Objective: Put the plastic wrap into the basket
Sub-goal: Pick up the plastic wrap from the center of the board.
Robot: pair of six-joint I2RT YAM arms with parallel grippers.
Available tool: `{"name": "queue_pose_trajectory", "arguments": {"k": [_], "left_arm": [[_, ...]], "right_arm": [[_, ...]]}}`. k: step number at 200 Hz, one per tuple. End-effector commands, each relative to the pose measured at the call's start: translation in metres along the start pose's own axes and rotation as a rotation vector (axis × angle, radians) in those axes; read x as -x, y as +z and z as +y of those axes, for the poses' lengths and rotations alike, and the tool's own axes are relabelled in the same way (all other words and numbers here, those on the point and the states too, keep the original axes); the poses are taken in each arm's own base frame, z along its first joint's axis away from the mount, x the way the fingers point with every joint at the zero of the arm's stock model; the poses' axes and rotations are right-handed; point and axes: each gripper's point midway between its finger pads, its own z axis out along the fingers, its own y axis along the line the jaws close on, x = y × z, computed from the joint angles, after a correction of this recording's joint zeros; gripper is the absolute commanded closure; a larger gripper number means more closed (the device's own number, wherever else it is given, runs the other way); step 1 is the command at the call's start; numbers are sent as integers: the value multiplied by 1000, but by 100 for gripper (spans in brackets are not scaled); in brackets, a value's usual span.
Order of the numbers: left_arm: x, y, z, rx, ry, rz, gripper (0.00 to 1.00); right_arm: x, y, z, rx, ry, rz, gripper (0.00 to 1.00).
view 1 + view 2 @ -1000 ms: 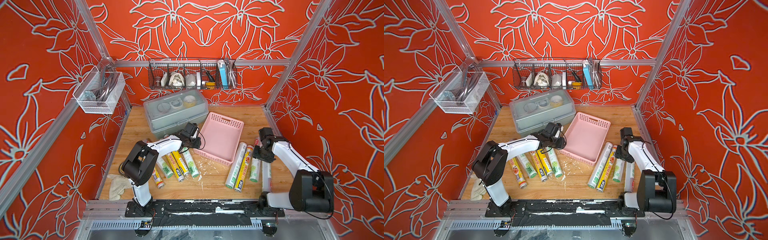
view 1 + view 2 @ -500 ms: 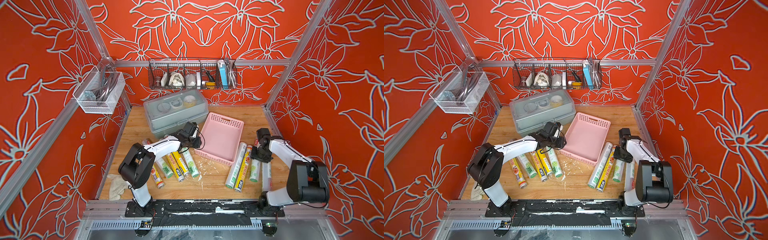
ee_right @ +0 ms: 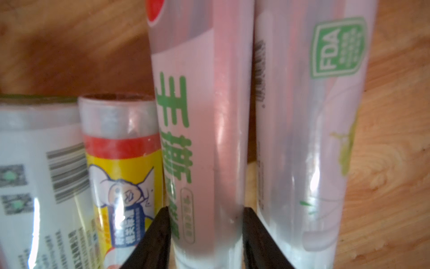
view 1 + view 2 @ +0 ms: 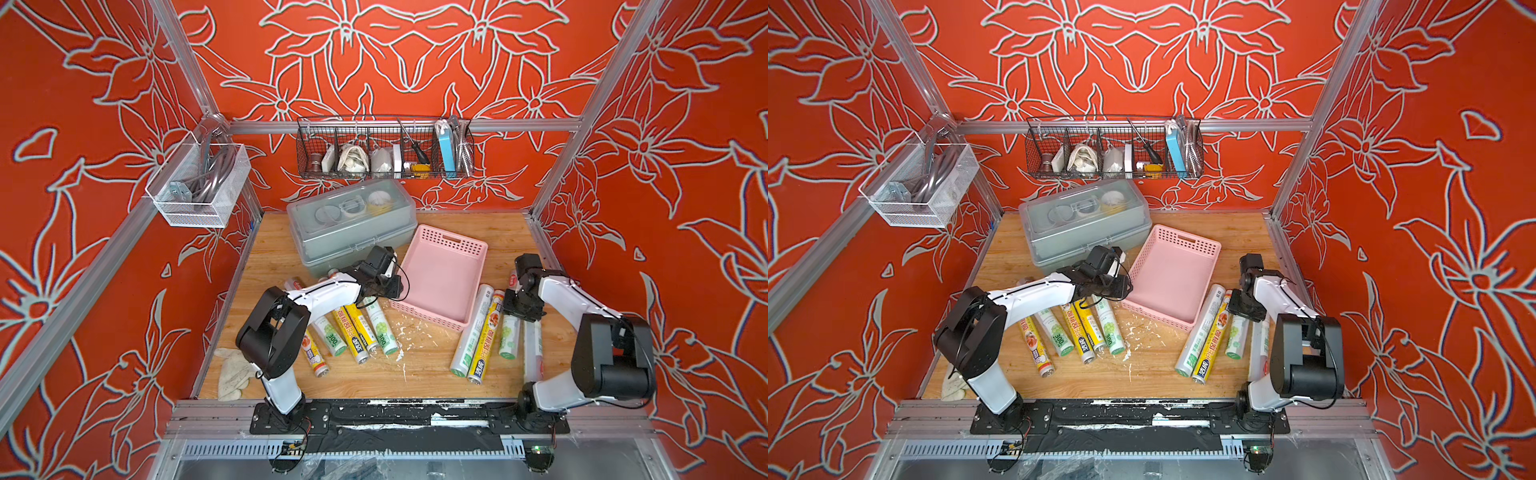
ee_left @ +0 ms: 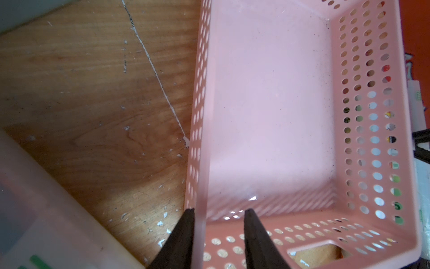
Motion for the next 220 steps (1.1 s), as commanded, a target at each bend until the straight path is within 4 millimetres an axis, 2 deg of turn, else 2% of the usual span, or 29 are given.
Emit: {"name": "queue_pose_trajectory", "arguments": {"k": [1,30,56,99,119,142,155,185,220], "left_arm": [[6,-10,-12,-20,19,-17,63],[7,-11,-12,-16,23,-17,63],[9,-13,-12,-11,28,-23,63],[9,-15,-11,-5,32,-23,63],[10,-16,-11,-1,35,-27,63],[10,-17,-10,3,37,-28,63],[10,-17,-10,4,38,-28,63],[11,-18,-12,-1,38,-29,63],[11,-21,-12,1,22,-32,62]], "right_arm": [[-16,25,2,15,-10,93,57],[-11,24,2,14,-11,84,61],[-5,24,3,9,-13,83,49],[3,19,4,14,-16,74,41],[5,17,6,28,-13,62,46],[6,17,6,29,-18,59,60],[7,13,6,29,-21,54,64],[14,-9,6,41,-18,10,66],[27,-60,8,81,-8,-79,70]]}}
